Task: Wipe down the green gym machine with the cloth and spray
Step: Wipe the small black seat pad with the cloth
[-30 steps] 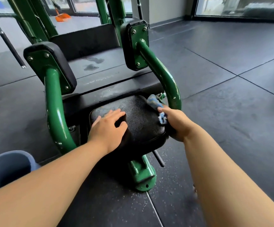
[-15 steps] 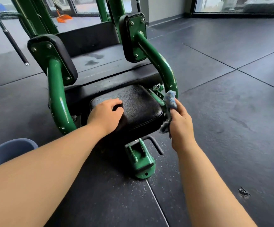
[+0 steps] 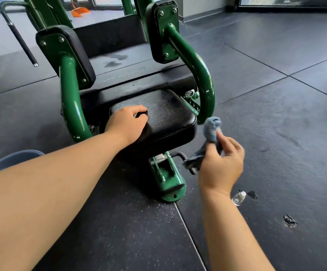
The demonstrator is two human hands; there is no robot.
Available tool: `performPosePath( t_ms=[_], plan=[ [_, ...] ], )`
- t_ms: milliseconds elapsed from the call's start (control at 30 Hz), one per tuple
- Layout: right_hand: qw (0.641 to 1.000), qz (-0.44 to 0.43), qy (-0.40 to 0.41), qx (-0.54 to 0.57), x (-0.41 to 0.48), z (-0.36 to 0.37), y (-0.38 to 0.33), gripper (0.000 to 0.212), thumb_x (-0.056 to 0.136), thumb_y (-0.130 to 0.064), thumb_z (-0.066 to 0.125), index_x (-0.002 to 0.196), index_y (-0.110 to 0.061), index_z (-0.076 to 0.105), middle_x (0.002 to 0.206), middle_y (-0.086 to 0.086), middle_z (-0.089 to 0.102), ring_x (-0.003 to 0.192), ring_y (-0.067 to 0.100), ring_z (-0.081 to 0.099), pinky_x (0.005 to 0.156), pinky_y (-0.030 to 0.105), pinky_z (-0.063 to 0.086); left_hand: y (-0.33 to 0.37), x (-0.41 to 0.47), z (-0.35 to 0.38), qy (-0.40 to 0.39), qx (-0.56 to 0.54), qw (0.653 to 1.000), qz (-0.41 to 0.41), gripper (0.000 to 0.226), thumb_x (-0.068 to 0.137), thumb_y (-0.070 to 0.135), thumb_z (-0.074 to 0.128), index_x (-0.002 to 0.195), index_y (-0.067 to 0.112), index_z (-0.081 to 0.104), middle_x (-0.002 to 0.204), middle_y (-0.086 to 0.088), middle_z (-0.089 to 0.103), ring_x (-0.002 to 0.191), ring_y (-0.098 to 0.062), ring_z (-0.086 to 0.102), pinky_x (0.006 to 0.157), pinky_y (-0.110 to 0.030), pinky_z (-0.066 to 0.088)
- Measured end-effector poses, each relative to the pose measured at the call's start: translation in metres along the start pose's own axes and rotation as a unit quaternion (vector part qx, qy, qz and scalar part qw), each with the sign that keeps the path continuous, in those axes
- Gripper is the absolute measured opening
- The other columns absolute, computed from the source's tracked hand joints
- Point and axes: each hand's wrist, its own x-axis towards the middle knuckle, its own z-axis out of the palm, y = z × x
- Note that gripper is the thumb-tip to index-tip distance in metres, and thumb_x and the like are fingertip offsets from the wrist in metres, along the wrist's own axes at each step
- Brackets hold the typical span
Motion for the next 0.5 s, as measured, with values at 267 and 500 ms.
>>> performPosePath(
  t_ms=[267, 500],
  plan=[
    [0.999, -0.026, -0.038, 0.021, -0.025, 0.036, 0.009, 0.031, 0.080, 0.004, 0.066, 0.083, -0.026, 0.068, 0.095, -0.004, 0.065, 0.086, -0.007, 0.060, 0.081, 0.006, 0.042, -0.008, -0.010, 0.001, 0.044, -0.090, 0.995, -0.025, 0.028, 0.089, 0.020, 0.051, 0.102, 0.028, 0.074, 0.123, 0.013, 0.065, 0.121, -0.007, 0.053, 0.097, -0.013, 0.032],
    [0.988, -0.086, -0.128, -0.005, -0.067, 0.036, 0.025, 0.035, 0.072, 0.009, 0.066, 0.084, -0.023, 0.072, 0.092, -0.002, 0.065, 0.089, -0.001, 0.061, 0.085, 0.009, 0.043, -0.042, -0.052, -0.007, -0.009, -0.231, 0.972, 0.039, 0.039, 0.090, 0.000, 0.049, 0.103, 0.032, 0.067, 0.128, 0.013, 0.059, 0.129, 0.004, 0.041, 0.113, -0.016, 0.023]
  ],
)
